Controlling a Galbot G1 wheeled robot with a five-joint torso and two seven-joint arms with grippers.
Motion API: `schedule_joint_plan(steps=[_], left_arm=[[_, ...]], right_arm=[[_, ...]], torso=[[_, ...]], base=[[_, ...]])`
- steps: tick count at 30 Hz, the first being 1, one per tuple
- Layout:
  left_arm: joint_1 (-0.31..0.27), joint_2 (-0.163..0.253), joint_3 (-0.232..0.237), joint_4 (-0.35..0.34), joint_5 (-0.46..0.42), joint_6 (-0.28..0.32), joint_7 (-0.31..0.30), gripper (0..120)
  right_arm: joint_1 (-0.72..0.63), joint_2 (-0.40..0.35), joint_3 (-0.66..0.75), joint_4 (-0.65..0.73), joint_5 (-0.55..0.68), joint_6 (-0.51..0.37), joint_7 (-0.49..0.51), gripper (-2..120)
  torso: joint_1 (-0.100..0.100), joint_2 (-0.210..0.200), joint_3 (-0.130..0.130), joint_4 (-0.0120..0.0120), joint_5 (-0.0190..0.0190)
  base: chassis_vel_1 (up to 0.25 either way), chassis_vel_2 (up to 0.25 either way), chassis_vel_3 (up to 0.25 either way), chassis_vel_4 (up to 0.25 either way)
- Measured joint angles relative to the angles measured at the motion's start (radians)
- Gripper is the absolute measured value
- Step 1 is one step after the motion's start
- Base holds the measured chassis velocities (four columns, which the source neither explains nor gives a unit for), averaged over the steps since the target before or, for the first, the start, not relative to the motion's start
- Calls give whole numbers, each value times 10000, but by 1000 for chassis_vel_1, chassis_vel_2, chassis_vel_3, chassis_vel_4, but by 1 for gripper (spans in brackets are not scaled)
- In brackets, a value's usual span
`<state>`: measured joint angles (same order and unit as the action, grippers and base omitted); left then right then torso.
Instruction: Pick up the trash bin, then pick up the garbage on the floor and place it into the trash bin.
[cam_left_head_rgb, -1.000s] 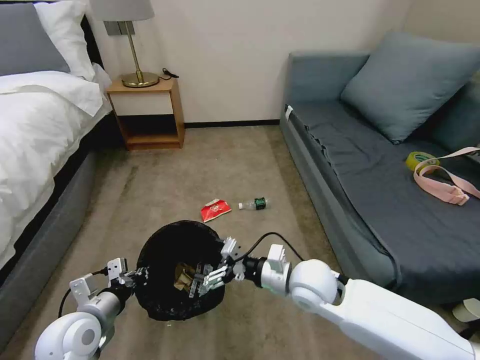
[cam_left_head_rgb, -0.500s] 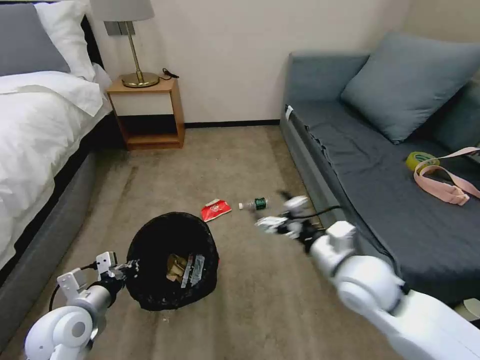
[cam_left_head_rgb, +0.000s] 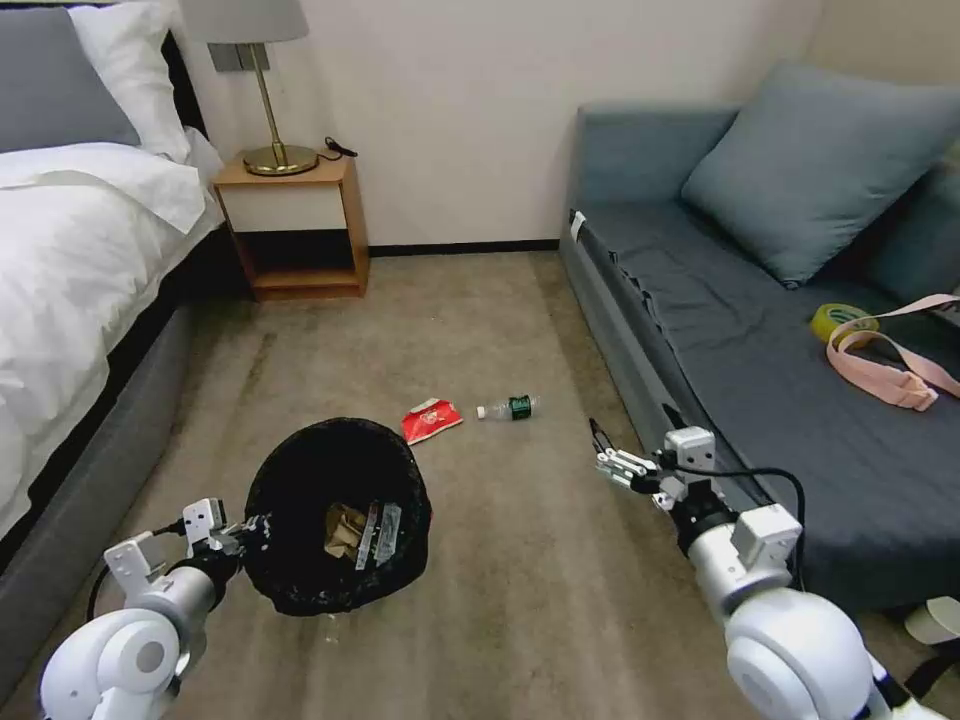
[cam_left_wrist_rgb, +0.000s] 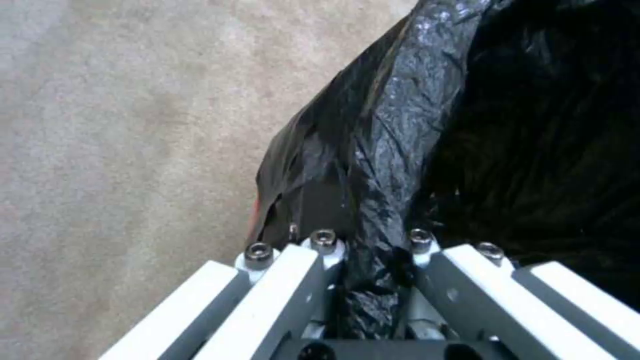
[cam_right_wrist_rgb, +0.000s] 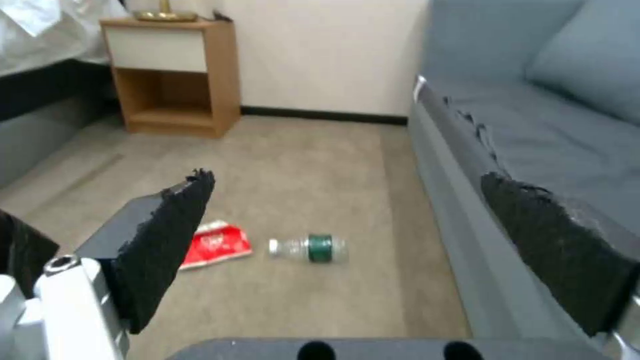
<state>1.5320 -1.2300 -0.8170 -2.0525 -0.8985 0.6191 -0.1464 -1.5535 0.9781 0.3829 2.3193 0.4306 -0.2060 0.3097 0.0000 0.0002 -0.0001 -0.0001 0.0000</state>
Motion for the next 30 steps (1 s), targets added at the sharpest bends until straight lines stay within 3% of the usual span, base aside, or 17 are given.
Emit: schedule_joint_plan(steps=[8, 30], left_arm=[[-103, -85, 66, 45, 16, -1, -161, 2], [-93, -330, -69, 137, 21, -31, -78, 2]], right_arm=[[-717, 712, 133, 226, -604, 9, -200, 100], [-288, 725, -130, -30, -458, -6, -464, 100]], torso=[[0, 0, 0, 1, -1], [0, -1, 0, 1, 0]], base=[[0, 0, 0, 0], [0, 0, 0, 0]])
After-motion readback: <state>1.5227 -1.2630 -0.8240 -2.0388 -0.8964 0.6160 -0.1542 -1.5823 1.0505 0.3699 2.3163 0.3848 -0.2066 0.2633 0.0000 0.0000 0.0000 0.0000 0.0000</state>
